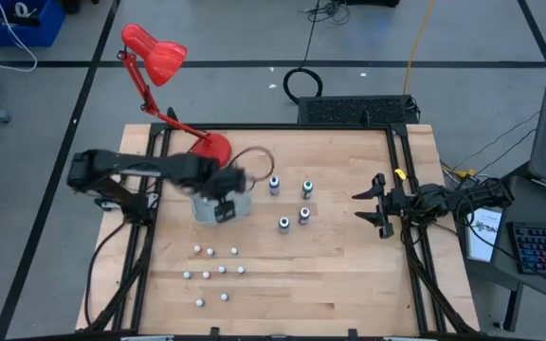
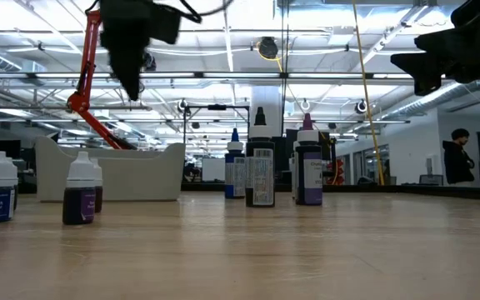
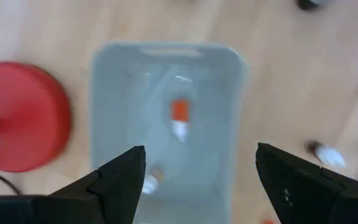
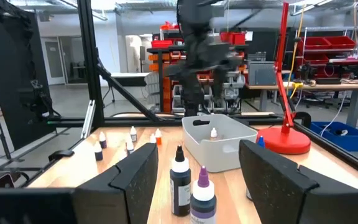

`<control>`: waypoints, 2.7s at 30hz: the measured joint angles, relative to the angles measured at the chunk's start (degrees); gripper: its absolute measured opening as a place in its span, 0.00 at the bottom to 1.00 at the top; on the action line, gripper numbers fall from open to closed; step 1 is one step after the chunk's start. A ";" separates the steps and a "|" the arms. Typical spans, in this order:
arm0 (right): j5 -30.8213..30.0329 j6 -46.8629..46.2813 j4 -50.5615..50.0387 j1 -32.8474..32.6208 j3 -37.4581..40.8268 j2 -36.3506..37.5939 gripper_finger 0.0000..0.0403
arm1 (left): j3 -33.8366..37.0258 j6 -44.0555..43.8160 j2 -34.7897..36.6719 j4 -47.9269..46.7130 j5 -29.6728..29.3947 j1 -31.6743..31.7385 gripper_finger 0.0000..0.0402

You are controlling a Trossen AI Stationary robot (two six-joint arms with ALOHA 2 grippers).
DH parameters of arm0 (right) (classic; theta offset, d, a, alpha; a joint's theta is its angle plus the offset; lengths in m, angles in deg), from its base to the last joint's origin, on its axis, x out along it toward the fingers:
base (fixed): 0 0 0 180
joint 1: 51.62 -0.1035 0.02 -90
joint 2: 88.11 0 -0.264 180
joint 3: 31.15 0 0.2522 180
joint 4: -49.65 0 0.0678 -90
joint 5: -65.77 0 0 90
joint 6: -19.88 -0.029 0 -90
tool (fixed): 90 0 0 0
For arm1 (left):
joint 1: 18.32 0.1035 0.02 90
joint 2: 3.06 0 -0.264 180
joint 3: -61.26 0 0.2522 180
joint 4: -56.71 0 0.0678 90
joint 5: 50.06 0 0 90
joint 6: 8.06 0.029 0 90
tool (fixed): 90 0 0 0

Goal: Pick & Place food coloring
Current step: Put the small black coloring bottle into the gray container

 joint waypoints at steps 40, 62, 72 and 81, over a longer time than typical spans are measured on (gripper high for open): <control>0.00 0.01 0.00 0.00 0.00 -0.05 0.53 | 12.04 -0.31 -12.61 23.43 5.43 -19.09 0.64; 0.00 0.01 0.00 0.00 0.00 -0.07 0.53 | 12.02 1.70 -15.11 26.06 6.48 -19.29 0.58; 0.00 0.00 0.00 0.00 0.00 -0.07 0.53 | 12.02 1.69 -15.09 26.96 6.46 -19.22 0.50; 0.00 0.01 0.00 0.00 0.01 -0.07 0.53 | 12.02 1.66 -15.09 27.00 6.44 -19.22 0.43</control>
